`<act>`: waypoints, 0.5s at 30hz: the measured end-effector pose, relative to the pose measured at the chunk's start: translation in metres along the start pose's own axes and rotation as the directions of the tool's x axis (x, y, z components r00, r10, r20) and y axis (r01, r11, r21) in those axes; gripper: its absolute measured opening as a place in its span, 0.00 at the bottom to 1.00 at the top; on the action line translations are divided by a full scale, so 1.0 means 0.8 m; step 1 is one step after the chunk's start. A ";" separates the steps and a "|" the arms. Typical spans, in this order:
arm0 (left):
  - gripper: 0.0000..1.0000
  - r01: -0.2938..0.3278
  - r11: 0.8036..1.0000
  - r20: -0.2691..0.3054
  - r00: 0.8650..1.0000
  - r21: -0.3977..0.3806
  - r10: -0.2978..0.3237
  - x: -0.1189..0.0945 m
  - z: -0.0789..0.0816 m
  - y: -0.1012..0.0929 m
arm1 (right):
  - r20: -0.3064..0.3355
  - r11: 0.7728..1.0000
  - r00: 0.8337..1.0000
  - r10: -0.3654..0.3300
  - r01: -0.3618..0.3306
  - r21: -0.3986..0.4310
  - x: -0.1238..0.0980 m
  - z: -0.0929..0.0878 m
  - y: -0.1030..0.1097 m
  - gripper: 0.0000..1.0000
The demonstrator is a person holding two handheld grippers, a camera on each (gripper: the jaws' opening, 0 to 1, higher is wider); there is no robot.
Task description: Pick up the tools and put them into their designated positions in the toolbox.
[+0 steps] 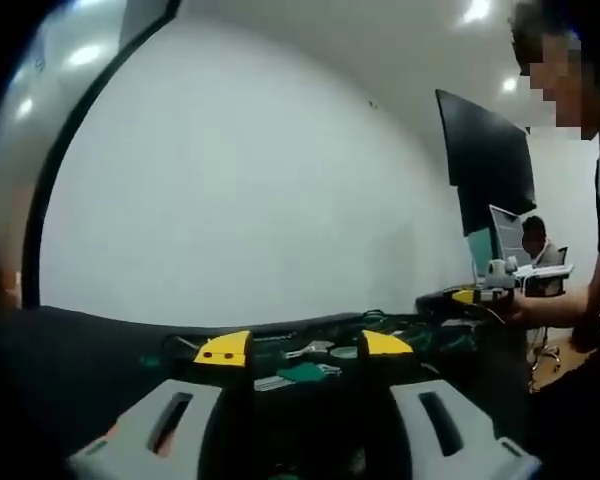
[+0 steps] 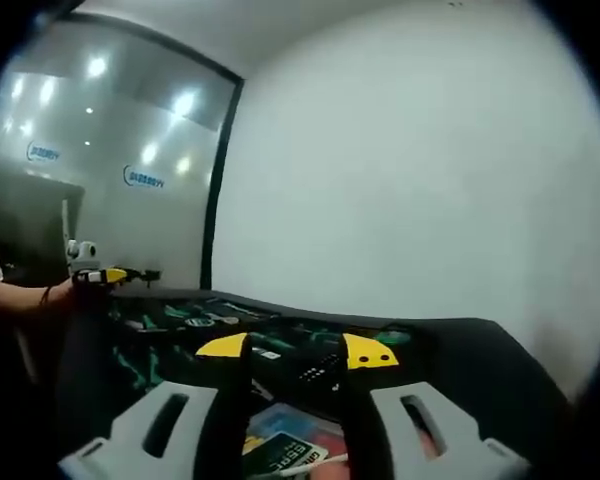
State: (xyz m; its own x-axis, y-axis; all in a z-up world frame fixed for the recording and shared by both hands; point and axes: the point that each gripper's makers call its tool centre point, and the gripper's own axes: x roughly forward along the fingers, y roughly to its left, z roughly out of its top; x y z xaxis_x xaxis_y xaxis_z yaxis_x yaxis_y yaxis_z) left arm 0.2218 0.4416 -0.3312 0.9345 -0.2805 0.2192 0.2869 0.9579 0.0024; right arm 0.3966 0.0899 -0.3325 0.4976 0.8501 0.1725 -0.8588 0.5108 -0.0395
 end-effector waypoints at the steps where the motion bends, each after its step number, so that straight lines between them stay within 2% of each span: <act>1: 0.36 -0.001 1.000 -0.001 1.000 -0.002 0.001 0.000 0.000 0.000 | 0.000 1.000 1.000 0.001 -0.001 -0.001 0.000 0.000 0.000 0.32; 15: 0.36 0.023 1.000 -0.004 1.000 0.008 -0.022 0.001 -0.001 -0.006 | -0.001 1.000 1.000 0.010 -0.010 -0.019 0.000 0.001 0.005 0.32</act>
State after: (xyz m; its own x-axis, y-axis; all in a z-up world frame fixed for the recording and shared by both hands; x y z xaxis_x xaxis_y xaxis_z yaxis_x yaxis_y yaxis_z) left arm 0.2216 0.4364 -0.3319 0.9287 -0.3022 0.2149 0.3062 0.9519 0.0155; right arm 0.3931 0.0916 -0.3321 0.4891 0.8553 0.1711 -0.8613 0.5045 -0.0597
